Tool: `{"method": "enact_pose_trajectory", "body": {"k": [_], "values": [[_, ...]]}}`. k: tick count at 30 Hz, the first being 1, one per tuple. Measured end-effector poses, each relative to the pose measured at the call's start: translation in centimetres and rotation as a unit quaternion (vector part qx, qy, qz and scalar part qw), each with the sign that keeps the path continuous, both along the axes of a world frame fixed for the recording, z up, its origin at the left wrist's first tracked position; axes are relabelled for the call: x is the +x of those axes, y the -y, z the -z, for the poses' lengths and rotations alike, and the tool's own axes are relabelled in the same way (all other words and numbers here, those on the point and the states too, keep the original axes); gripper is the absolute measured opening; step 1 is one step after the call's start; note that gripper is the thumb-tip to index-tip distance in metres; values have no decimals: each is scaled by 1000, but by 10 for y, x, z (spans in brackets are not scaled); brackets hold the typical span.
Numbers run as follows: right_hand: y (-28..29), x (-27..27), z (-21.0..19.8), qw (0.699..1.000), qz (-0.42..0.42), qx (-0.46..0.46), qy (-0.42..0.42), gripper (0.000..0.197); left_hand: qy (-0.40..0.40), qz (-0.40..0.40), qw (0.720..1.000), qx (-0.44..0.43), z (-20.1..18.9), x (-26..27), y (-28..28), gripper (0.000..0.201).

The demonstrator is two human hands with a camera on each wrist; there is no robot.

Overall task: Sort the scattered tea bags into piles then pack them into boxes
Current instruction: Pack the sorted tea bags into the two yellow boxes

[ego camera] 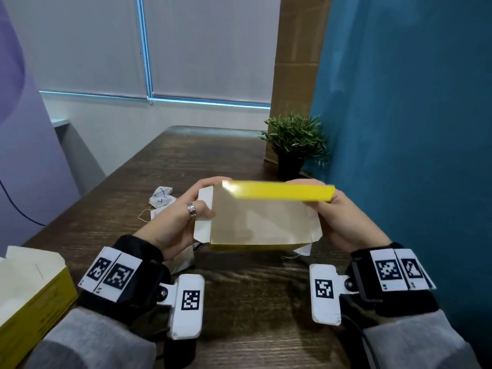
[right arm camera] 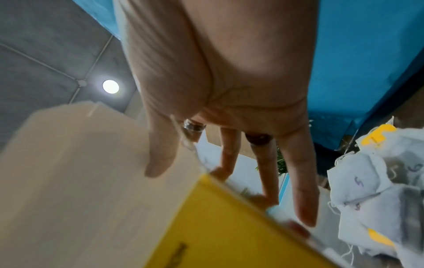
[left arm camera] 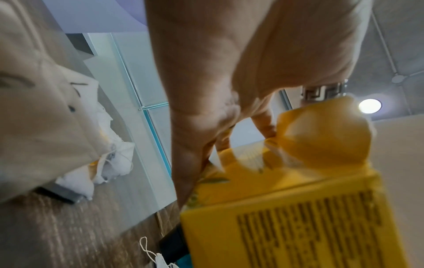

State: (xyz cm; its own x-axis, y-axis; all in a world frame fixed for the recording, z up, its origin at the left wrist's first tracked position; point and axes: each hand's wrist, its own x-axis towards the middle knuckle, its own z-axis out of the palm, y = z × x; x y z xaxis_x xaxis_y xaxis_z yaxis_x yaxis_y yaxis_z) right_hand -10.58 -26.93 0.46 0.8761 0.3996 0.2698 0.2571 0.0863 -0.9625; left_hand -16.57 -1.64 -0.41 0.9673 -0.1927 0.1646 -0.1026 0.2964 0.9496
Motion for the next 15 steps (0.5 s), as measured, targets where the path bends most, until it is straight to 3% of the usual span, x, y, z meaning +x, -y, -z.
{"method": "enact_pose_trajectory", "body": {"k": [5,8,11,13,15], "values": [[6,0,-3,998,54,-33,3,28,-33,21,999,-6,-1,-7,4,62],[15,4,0,997,26,-76,-22,29,-52,26,998,12,-1,-10,11,61],[19,10,6,989,36,-127,-63,30,-57,7,993,103,3,-9,25,63],[19,13,12,975,68,-206,-47,31,-52,6,980,194,6,-7,33,65],[19,16,16,964,84,-251,-26,32,-61,24,972,228,9,-6,37,66]]}}
